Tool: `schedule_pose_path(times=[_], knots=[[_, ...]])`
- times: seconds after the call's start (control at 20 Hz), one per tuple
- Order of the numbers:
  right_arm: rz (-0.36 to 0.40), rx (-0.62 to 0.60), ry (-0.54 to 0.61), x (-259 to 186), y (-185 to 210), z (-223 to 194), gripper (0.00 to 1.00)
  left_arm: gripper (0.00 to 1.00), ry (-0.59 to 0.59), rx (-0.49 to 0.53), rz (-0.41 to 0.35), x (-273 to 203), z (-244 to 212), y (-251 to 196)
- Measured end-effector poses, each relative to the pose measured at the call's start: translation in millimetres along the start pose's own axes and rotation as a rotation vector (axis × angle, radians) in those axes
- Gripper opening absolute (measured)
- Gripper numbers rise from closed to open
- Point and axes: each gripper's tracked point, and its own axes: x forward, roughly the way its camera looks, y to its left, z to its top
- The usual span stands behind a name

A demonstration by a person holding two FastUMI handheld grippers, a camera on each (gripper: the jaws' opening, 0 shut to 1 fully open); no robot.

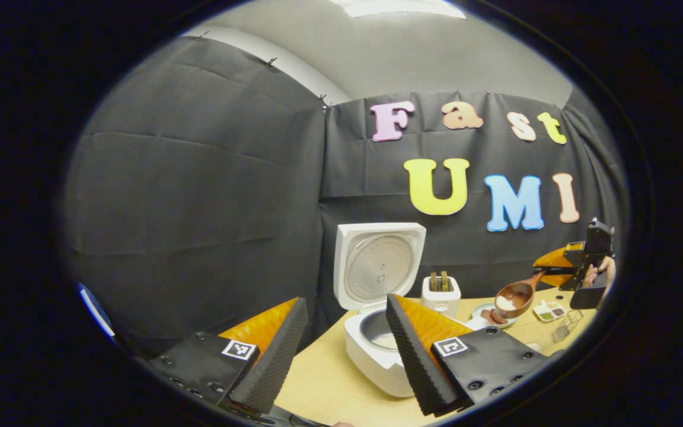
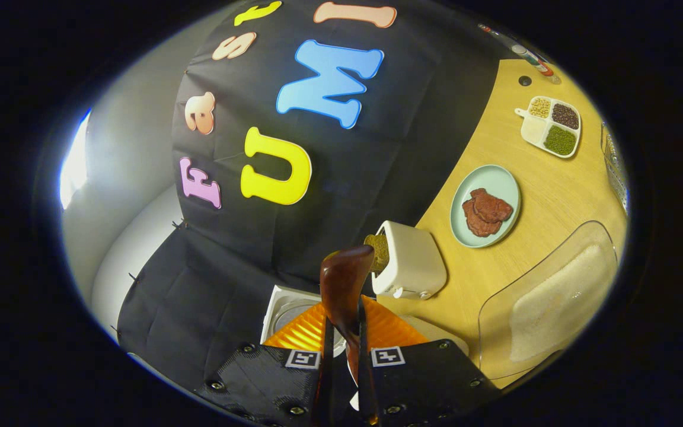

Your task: Close the left gripper, press the button to open the rice cooker; take a wooden spoon from the chopstick holder with the right hand, scoop a spoonful of rice and pour it into the rice cooker, then put the wooden spoon back into the chopstick holder.

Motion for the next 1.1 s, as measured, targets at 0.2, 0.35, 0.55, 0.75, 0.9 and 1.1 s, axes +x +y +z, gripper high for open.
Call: schedule_pose_path(times=[0.2,0.35,0.55,0.75,0.9,1.1], knots=[[0.012,-0.031,0.032,29.2,15.1,-25.1,0.17,0.96,0.015,0.0,0.033,-6.6,-6.5,19.4],[0.012,-0.051,0.058,51.4,21.0,-44.4,0.17,0.96,0.021,0.001,0.061,-8.3,-11.4,34.0],[0.007,-0.068,0.097,83.7,22.1,-71.2,0.17,0.96,0.043,-0.004,0.094,-13.5,-17.8,53.3],[-0.005,-0.104,0.104,116.2,22.0,-90.3,0.17,0.91,0.077,0.006,0.116,-19.8,-31.8,69.8],[-0.036,-0.183,0.111,137.0,16.3,-104.3,0.17,0.93,0.09,0.014,0.129,-27.6,-37.3,77.3],[-0.077,-0.359,0.157,154.7,12.0,-130.7,0.17,0.97,0.107,-0.001,0.143,-24.8,-44.9,85.9]])
